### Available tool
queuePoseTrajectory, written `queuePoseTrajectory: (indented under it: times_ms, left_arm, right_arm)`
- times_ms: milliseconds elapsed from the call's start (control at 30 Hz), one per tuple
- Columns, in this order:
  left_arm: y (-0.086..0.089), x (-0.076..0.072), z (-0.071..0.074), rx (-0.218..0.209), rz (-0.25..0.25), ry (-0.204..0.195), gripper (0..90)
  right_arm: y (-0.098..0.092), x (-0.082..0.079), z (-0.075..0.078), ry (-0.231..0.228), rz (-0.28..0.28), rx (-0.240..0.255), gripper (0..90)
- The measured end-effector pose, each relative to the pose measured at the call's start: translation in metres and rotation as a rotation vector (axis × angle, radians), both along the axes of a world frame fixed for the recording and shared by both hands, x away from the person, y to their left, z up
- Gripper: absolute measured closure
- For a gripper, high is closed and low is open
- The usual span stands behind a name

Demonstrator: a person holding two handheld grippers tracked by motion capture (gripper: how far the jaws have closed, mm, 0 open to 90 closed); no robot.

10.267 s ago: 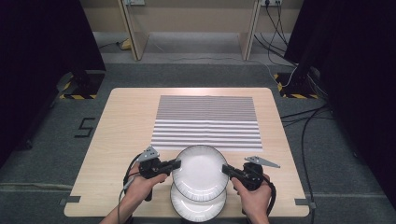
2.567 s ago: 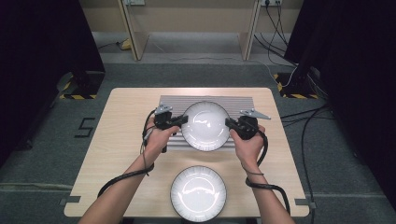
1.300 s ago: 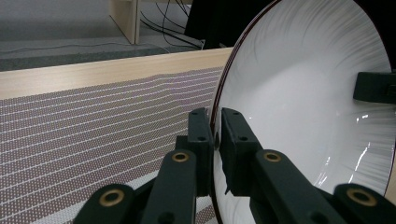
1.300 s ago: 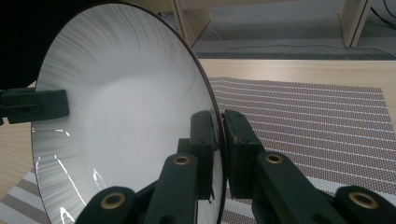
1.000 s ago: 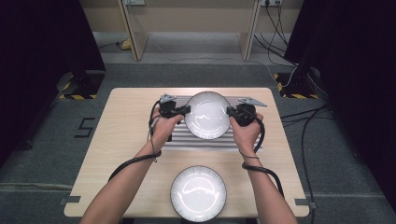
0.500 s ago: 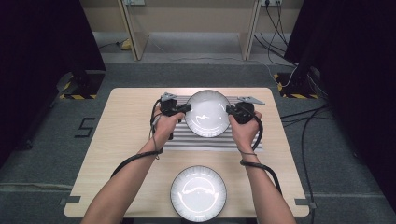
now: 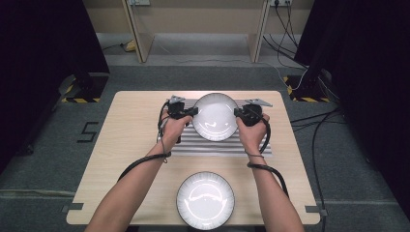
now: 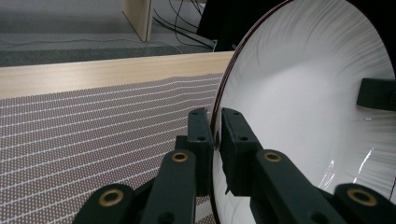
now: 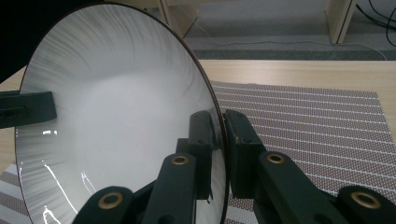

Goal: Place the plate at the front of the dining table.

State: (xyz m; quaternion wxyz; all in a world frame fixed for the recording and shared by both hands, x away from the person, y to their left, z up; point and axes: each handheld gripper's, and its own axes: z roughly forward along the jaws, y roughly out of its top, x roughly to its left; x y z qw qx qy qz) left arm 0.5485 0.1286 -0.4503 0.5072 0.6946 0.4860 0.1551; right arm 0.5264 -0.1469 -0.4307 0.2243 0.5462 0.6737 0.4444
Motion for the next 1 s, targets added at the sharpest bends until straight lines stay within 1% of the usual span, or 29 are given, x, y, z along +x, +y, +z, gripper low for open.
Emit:
queuePoseTrajectory:
  times_ms: [300, 367, 500, 600, 800, 1000]
  left_arm:
    - [0.001, 0.008, -0.010, 0.003, 0.017, 0.019, 82.0]
    - [0.001, 0.009, -0.012, -0.005, 0.024, 0.022, 82.0]
    - [0.000, 0.010, -0.016, -0.007, 0.028, 0.026, 81.6]
    - [-0.001, 0.011, -0.019, -0.003, 0.029, 0.028, 81.5]
    - [-0.003, 0.014, -0.025, -0.002, 0.036, 0.048, 81.1]
    - [-0.004, 0.017, -0.029, 0.003, 0.042, 0.060, 80.9]
  right_arm:
    - [0.004, 0.008, -0.008, 0.018, -0.004, -0.012, 81.9]
    - [0.004, 0.009, -0.010, 0.024, -0.006, -0.009, 82.0]
    - [0.005, 0.011, -0.012, 0.032, -0.010, -0.015, 82.0]
    - [0.005, 0.012, -0.014, 0.032, -0.013, -0.018, 82.0]
    - [0.004, 0.015, -0.019, 0.041, -0.018, -0.025, 82.0]
    - [0.005, 0.018, -0.024, 0.043, -0.018, -0.032, 82.0]
